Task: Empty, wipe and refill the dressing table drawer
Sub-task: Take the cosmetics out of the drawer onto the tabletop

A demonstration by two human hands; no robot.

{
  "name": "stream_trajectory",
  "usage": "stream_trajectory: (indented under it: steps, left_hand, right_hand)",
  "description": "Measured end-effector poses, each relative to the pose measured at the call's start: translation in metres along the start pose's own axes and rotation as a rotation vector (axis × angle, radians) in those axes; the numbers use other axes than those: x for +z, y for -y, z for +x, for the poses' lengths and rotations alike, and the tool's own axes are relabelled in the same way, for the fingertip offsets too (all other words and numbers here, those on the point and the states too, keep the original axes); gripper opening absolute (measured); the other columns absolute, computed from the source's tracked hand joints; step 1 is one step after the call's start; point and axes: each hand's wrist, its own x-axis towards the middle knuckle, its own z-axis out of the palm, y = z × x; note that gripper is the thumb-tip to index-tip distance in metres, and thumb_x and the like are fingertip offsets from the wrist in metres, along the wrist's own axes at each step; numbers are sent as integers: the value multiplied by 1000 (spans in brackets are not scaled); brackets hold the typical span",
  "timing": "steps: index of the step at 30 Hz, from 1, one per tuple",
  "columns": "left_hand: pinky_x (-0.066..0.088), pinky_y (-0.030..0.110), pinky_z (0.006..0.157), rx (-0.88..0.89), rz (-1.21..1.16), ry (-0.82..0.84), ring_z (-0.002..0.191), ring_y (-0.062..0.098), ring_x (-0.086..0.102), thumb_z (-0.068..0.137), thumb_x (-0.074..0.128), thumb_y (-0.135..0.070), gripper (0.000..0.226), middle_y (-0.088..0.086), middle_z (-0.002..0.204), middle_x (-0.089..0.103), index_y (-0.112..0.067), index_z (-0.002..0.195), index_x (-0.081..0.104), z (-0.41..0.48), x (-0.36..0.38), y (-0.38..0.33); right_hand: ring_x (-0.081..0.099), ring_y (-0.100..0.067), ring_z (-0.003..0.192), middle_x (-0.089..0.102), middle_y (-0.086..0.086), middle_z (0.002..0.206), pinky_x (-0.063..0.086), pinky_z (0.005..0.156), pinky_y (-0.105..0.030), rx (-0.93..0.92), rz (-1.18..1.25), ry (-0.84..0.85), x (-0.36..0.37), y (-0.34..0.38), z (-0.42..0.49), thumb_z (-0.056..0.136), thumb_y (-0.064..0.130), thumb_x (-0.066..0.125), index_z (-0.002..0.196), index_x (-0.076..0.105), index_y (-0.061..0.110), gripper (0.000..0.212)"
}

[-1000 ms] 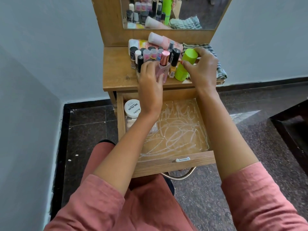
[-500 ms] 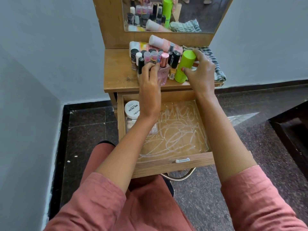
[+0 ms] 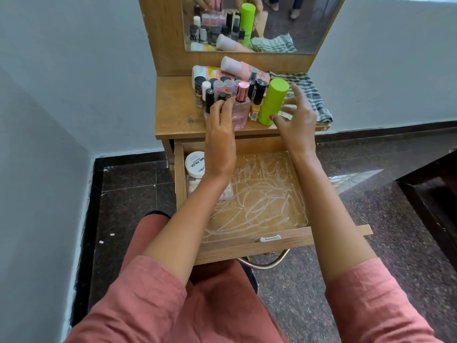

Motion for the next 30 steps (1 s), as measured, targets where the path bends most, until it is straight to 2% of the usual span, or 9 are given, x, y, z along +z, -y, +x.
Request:
stream_trajectory:
  steps: [2,6,9,11,13,15,21,25,30]
  left_hand:
    - [46,35,100,-11,-7,-4,113,26,54,84,56,6,42,17,121,53,0,125,50,-3,-4,0]
    - [47,28,97,-50,-83,7,104,22,57,84,54,7,34,14,116,54,-1,117,53,-15,-17,1]
    - [43,9,87,-179,-123,58,91,9,53,84,56,6,27,10,108,57,-4,109,57,-31,-29,2]
    - [42,10,80,-279,-145,125,85,7,52,84,57,4,21,6,101,57,-5,103,59,-46,-35,5]
    - [44,15,78,-375,-145,205,87,13,57,85,56,1,19,3,99,56,-5,102,59,-59,-39,10]
    - [42,20,85,-453,-82,300,102,20,57,86,56,-1,23,6,111,56,-6,109,58,-69,-42,16]
    - [21,33,113,-579,74,574,138,27,23,85,62,-12,62,13,150,21,-4,139,32,-86,-40,22]
    - [15,33,115,-632,93,627,142,28,12,87,60,-16,73,13,155,4,0,143,17,-88,-39,26]
    - [18,35,115,-678,44,610,142,28,15,85,62,-16,81,12,155,0,-3,145,10,-89,-38,27]
  right_hand:
    - [57,-19,107,57,-14,121,50,93,-28,22,34,-26,-2,-3,-8,76,3,70,135,39,6,67]
    - [58,-10,86,62,-9,103,46,74,-4,42,105,-51,-5,-5,-32,79,1,66,115,56,4,37]
    - [57,-7,78,67,-9,94,43,69,1,86,126,28,1,-7,-53,80,-1,64,99,66,5,19]
    - [57,-6,76,68,-7,91,42,64,3,149,106,108,8,-9,-64,82,0,61,96,68,6,17]
    - [56,-7,77,67,-5,90,42,58,0,216,58,217,17,-11,-72,83,1,59,96,68,5,17]
    - [56,-8,79,67,-6,92,41,59,-10,277,-8,312,28,-14,-78,83,3,60,97,67,5,16]
    - [60,-24,99,65,-15,109,42,77,-23,293,-110,454,58,-12,-89,83,10,62,110,61,0,29]
    - [59,-32,100,62,-18,108,46,82,-35,315,-145,536,71,-6,-94,83,21,66,110,56,-5,39]
    - [58,-32,101,60,-20,110,47,81,-36,361,-149,559,83,-2,-96,82,19,66,106,56,-5,35]
